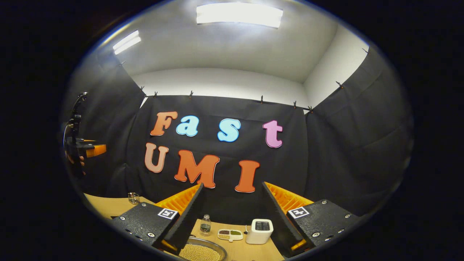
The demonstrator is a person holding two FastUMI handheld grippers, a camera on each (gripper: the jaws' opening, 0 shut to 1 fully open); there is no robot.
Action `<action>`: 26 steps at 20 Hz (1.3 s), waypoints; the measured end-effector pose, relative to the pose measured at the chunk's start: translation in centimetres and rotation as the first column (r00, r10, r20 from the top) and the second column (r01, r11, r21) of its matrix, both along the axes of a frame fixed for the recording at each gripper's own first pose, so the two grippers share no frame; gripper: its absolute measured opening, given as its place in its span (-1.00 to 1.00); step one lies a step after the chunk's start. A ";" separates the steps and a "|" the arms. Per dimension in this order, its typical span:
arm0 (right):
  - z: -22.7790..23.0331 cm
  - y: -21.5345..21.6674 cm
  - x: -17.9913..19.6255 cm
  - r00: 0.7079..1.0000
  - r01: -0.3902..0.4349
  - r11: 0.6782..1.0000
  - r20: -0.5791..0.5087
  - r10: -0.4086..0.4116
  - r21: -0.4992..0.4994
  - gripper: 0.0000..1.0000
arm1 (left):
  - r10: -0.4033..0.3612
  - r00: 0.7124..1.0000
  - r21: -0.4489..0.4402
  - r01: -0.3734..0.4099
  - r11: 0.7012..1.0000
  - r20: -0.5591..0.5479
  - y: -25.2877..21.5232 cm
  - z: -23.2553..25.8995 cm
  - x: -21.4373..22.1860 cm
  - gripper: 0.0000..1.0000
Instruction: First push the handle of the pot to place it horizontally, then grasp the pot with both hands and set it on the induction cooktop.
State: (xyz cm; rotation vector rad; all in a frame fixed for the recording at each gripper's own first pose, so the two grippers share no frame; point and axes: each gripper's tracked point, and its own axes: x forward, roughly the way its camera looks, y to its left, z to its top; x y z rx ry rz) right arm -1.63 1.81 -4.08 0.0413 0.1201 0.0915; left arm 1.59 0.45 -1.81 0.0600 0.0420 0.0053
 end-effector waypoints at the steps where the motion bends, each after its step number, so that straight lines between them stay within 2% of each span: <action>1: -0.7 0.2 0.0 1.000 -0.009 1.000 -0.017 0.009 0.002 0.91 | 0.000 1.000 -0.002 0.000 1.000 -0.002 -0.1 -0.2 -0.1 0.93; 7: -6.4 0.8 -0.6 0.990 -0.041 0.999 -0.136 0.041 0.001 0.90 | -0.001 1.000 0.001 0.001 1.000 -0.008 -1.1 -0.8 0.2 0.93; 13: -12.9 1.9 -1.4 0.951 -0.074 0.997 -0.300 0.079 0.027 0.91 | -0.020 0.999 -0.006 0.020 1.000 -0.031 -2.6 -2.3 1.0 0.93; 19: -19.7 3.7 -3.2 0.884 -0.110 0.992 -0.452 0.122 0.054 0.89 | -0.028 0.998 -0.003 0.028 1.000 -0.058 -3.3 -4.0 2.1 0.93; 23: -23.5 4.4 -4.8 0.816 -0.109 0.986 -0.555 0.159 0.123 0.83 | -0.043 0.995 0.003 0.043 0.999 -0.089 -3.9 -5.6 2.5 0.93; 26: -25.6 5.1 -6.0 0.761 -0.103 0.980 -0.621 0.189 0.173 0.71 | -0.043 0.993 0.017 0.045 0.999 -0.109 -3.7 -6.5 2.7 0.93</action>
